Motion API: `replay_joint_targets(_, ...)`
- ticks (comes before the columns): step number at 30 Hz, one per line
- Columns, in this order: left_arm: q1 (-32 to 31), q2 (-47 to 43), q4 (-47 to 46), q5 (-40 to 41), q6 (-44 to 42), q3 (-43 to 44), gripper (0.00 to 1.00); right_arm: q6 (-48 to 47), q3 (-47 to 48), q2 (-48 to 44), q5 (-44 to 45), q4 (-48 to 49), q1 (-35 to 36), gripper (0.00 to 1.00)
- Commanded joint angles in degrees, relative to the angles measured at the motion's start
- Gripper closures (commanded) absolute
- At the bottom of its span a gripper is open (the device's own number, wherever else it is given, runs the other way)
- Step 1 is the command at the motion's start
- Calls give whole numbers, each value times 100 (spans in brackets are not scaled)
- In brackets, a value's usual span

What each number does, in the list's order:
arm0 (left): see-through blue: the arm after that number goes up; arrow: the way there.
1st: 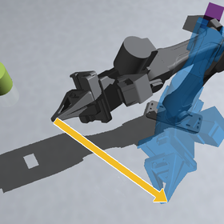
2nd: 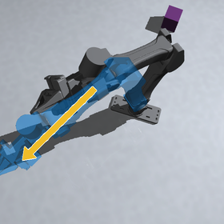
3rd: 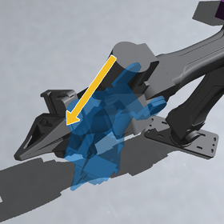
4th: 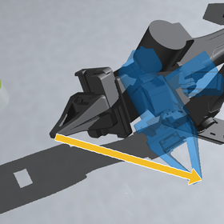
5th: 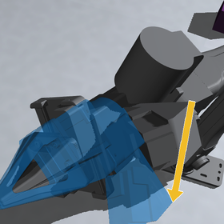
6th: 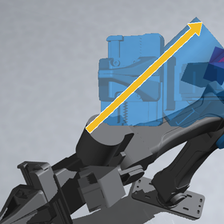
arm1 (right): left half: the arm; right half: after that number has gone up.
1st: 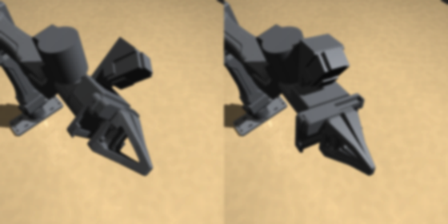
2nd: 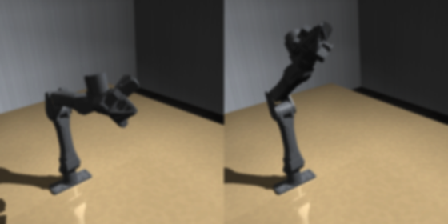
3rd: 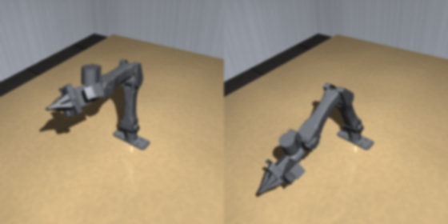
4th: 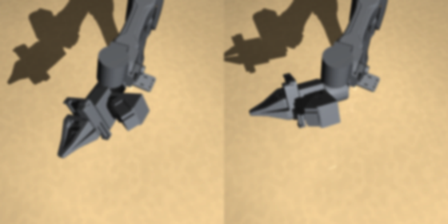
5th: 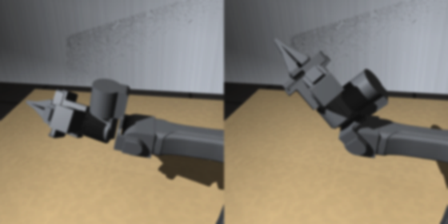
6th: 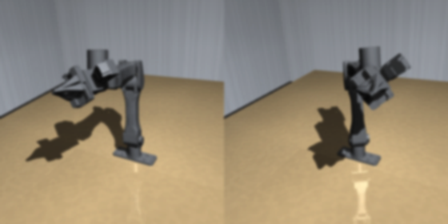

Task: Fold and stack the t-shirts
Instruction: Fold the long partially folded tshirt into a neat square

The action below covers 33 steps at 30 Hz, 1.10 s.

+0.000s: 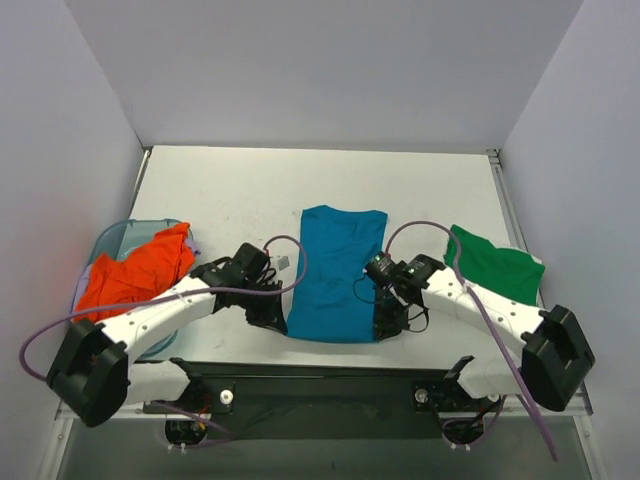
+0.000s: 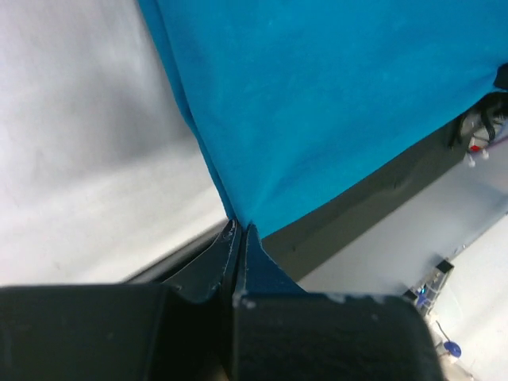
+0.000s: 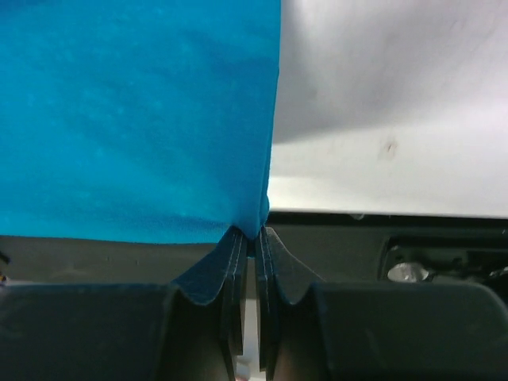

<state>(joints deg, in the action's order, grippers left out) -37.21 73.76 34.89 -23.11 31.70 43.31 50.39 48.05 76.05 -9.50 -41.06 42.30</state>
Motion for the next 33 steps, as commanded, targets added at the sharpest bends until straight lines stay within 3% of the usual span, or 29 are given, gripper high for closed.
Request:
replay_joint_targets(1,-128,-703,815,-132,213,-51,100,558,-33,-476,158,-955,418,100)
replay_joint_targets(10,-357,-2277,2081,-167,994,195,100,1587,353,-1285,325,-1825,1595,100)
replay_joint_targets(15,-375,-2726,2162,-150,1496,415,100,1790,740,-1461,641,-2090,1650,100)
replay_joint_targets(24,-348,-2016,1478,280,1409,968,100,1211,1355,-970,932,-2029,869,100)
replay_joint_targets(33,126,-1023,572,80,1145,1583,100,139,2216,-136,1080,-1932,-99,100)
